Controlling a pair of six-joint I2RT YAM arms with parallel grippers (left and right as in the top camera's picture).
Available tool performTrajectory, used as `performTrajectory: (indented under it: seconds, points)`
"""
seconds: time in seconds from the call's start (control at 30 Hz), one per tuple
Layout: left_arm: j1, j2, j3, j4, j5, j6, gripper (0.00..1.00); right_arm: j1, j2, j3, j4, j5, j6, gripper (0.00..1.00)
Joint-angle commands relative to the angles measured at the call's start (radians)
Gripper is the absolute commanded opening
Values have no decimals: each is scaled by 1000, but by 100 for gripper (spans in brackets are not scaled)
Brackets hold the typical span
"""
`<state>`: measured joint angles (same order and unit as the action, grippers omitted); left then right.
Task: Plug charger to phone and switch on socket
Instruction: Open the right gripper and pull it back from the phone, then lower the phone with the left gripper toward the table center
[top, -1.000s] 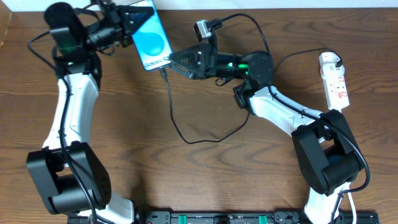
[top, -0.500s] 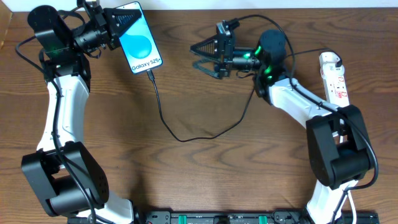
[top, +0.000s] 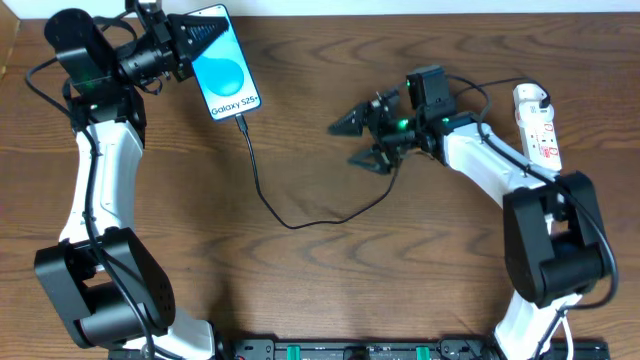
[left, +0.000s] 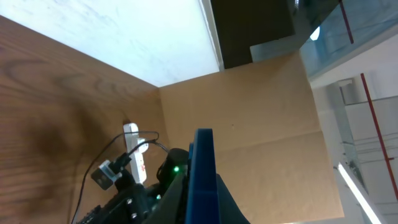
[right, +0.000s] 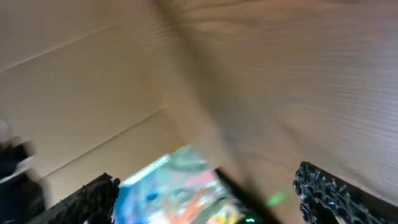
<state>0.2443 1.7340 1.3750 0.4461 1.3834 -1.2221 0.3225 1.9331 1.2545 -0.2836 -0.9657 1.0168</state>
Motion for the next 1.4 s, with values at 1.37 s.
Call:
performTrajectory:
  seconds: [1.37]
  points:
    - [-552, 60, -195, -722, -618, 673, 7, -100, -678, 6, -752, 1147, -256, 99]
